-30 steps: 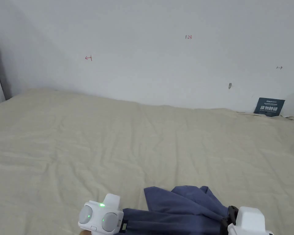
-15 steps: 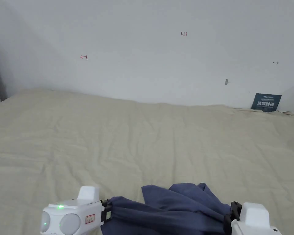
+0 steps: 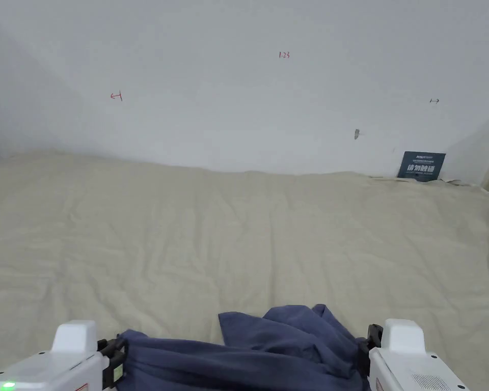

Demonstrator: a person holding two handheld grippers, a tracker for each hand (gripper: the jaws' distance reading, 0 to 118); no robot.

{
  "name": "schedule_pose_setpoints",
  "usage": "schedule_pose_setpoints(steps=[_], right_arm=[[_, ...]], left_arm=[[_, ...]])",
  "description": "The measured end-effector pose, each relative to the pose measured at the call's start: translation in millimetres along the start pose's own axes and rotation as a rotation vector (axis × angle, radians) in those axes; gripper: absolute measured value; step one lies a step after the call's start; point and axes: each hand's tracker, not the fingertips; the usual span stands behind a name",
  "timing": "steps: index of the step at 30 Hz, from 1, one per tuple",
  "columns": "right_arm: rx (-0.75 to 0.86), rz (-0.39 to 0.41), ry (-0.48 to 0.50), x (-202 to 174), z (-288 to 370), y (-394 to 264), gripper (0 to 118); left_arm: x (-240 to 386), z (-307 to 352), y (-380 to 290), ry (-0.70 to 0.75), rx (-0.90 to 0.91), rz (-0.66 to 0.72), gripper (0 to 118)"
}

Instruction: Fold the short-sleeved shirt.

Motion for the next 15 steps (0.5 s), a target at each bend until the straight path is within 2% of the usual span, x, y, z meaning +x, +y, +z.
schedule_pose_setpoints(steps=[8,10,11,15], right_arm=[[-0.143,0.027,0.077,7.4,-65.3,8.0,1],[-0.206,0.046,0.084,9.7,-87.7,10.3,5],[-0.218,0.042,0.097,11.8,-98.6,10.7,10],[-0.351,0.041,0.146,16.6,-134.7,10.8,60]], left_arm=[[-13.2,3.5,-9.6,0.020,-0.010,0.024,0],[-12.9,0.9,-11.4,0.014,-0.014,0.039,0],[-12.7,-0.9,-11.9,0.010,-0.015,0.046,0],[-9.2,-5.5,-13.2,-0.002,-0.021,0.071,0]])
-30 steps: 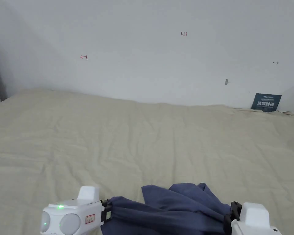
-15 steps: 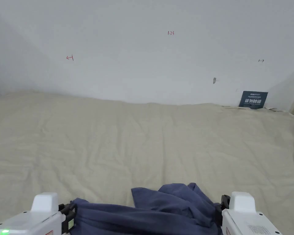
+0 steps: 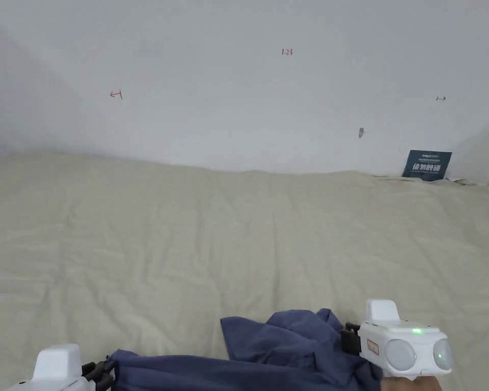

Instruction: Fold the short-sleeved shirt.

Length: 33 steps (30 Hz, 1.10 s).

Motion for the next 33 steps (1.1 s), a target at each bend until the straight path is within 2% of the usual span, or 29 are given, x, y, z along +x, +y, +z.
schedule_pose_setpoints(steps=[4,8,11,13,15,18,19,22,23,25,27,29,31,32,33], right_arm=[[-0.114,0.054,0.014,5.2,-29.5,-1.1,67],[-0.131,0.046,0.034,9.2,-42.8,-3.3,69],[-0.136,-0.034,0.069,16.2,-47.8,-0.4,69],[-0.079,-0.113,0.086,21.7,-46.0,0.5,69],[-0.053,-0.147,0.089,24.7,-46.8,2.0,69],[-0.137,-0.040,0.034,17.5,-58.7,2.2,69],[-0.138,-0.022,0.043,14.5,-61.3,0.0,69],[-0.131,-0.022,0.027,9.9,-61.8,3.9,68],[-0.132,-0.004,0.025,5.3,-58.5,3.5,63],[-0.127,0.060,0.066,-0.1,-56.9,4.5,40],[-0.120,0.116,0.082,-7.1,-56.4,6.6,10],[-0.118,0.182,0.047,-13.7,-55.1,8.5,6],[-0.126,0.138,0.055,-13.2,-50.5,11.4,5],[-0.135,0.070,0.066,-9.4,-46.1,12.8,5],[-0.123,0.042,0.081,-5.4,-41.6,14.8,5]], left_arm=[[2.4,-7.3,-1.3,-0.002,-0.009,-0.010,0],[3.2,-14.1,-3.1,-0.007,-0.023,-0.021,0],[8.5,-10.4,-4.6,-0.007,-0.031,-0.023,0],[5.8,-12.7,-6.4,-0.006,-0.033,-0.022,0],[4.9,-14.3,-7.3,-0.005,-0.038,-0.027,0],[0.0,-17.8,-9.6,0.000,-0.045,-0.029,0],[-0.8,-18.4,-9.8,0.001,-0.047,-0.027,0],[0.9,-17.8,-10.6,0.006,-0.050,-0.020,0],[0.7,-18.6,-11.0,0.007,-0.051,-0.019,0],[3.2,-17.4,-10.9,0.010,-0.054,-0.022,0],[4.1,-17.4,-11.2,0.010,-0.055,-0.022,0],[4.3,-17.0,-11.1,0.007,-0.056,-0.019,0],[4.2,-16.6,-10.8,0.008,-0.055,-0.018,0],[3.8,-16.2,-10.4,0.007,-0.052,-0.014,0],[5.3,-13.6,-8.4,0.005,-0.049,-0.009,0]])
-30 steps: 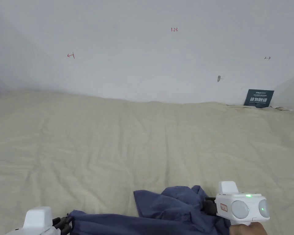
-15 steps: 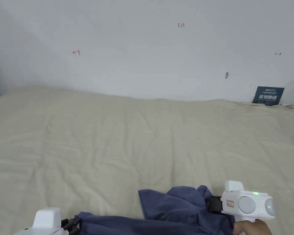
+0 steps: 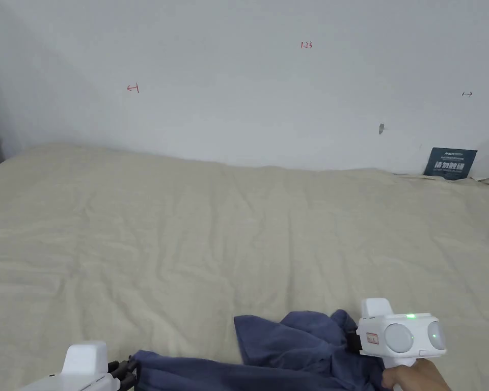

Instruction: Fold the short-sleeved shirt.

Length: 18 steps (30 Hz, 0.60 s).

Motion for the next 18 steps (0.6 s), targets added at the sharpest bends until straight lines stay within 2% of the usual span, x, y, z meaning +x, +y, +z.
schedule_pose_setpoints(steps=[5,12,14,18], right_arm=[[0.112,-0.072,0.066,15.2,33.2,-4.9,5],[0.247,-0.037,0.059,2.8,92.2,-16.3,4],[0.291,-0.015,0.024,-4.4,108.2,-18.0,4],[0.351,-0.047,0.023,-9.5,140.1,-21.4,4]], left_arm=[[1.0,7.2,7.9,-0.003,0.018,0.003,0],[-2.5,17.8,26.0,-0.002,0.072,-0.002,0],[-3.2,22.7,34.0,0.000,0.088,-0.010,0],[-8.9,32.1,53.1,0.004,0.129,-0.025,0]])
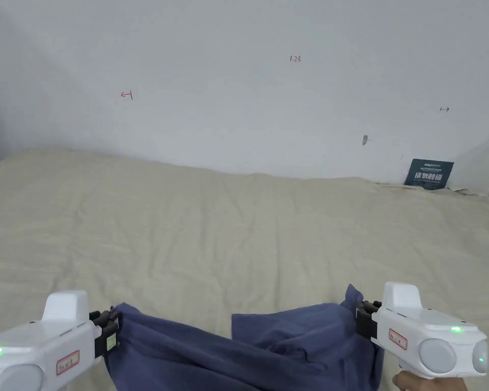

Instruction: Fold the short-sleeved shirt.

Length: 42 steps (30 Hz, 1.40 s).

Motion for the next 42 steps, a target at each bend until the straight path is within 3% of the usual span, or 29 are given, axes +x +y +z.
schedule_pose_setpoints(steps=[7,11,23,35,42], right_arm=[[0.131,-0.012,-0.074,-8.8,43.5,24.5,4],[0.246,0.050,-0.136,-18.2,64.6,43.7,3],[0.368,0.065,-0.183,-22.4,87.5,125.8,3],[0.420,0.080,-0.252,-22.4,56.2,223.9,3],[0.407,0.089,-0.294,-19.4,15.7,252.3,3]], left_arm=[[-11.1,15.1,35.9,0.012,0.071,-0.019,0],[-19.0,19.9,59.6,0.033,0.110,-0.027,0],[-19.4,20.9,154.0,0.089,0.199,-0.083,0],[11.0,-10.9,271.3,0.135,0.291,-0.131,0],[24.7,-38.9,294.4,0.172,0.305,-0.156,0]])
